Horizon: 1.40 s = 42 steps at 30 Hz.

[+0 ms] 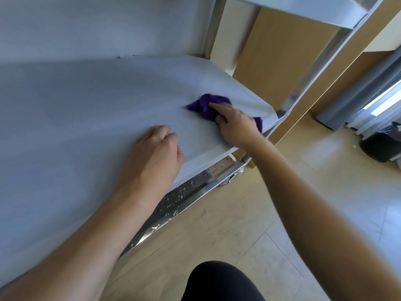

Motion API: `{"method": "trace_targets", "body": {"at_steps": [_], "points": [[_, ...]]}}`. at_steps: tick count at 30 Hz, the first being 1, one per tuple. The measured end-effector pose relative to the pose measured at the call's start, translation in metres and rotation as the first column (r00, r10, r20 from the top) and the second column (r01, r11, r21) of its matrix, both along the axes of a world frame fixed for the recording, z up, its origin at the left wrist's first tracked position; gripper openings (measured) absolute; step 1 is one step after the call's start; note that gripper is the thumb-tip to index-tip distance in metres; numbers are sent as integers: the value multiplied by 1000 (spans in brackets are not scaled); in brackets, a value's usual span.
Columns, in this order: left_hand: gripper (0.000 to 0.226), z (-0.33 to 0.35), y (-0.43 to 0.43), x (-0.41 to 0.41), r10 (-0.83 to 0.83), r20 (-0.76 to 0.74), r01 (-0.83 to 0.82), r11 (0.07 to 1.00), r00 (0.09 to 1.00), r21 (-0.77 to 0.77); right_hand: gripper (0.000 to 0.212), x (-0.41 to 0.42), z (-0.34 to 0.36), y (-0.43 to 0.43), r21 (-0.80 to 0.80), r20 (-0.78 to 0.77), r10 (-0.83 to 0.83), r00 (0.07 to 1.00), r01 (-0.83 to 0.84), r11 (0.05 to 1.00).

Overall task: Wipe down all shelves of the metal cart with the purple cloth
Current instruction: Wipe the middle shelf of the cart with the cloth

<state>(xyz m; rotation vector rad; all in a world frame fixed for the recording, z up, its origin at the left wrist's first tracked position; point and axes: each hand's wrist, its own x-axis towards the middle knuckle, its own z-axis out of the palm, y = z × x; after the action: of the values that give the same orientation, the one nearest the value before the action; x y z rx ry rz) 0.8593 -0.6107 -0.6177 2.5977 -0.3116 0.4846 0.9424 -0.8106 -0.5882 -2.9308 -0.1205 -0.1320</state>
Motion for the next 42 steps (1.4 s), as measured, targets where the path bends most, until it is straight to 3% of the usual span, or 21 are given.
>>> {"method": "trace_targets", "body": {"at_steps": [4, 14, 20, 28, 33, 38, 42], "points": [[9, 6, 0, -5, 4, -5, -4, 1000, 1000, 20, 44, -53, -6, 46, 9, 38, 189, 981, -190, 982], [14, 10, 1, -8, 52, 18, -53, 997, 998, 55, 44, -46, -7, 49, 39, 36, 230, 973, -231, 972], [20, 0, 0, -4, 30, 52, -33, 998, 998, 56, 45, 21, -2, 36, 24, -39, 209, 977, -209, 978], [16, -4, 1, -2, 41, 64, -43, 999, 997, 27, 43, 134, -2, 12, 62, -85, 34, 996, -28, 998], [16, -3, 1, -1, 45, 65, -47, 999, 997, 28, 43, 174, -3, 5, 85, -114, 40, 993, -30, 996], [21, 1, 3, -4, 55, 11, -55, 998, 998, -1, 45, 138, -2, 5, 64, -108, 139, 984, -132, 989], [17, 4, 3, -5, 85, -3, -85, 996, 996, 4, 47, 63, -1, 12, 21, -67, 331, 941, -330, 944]]}}
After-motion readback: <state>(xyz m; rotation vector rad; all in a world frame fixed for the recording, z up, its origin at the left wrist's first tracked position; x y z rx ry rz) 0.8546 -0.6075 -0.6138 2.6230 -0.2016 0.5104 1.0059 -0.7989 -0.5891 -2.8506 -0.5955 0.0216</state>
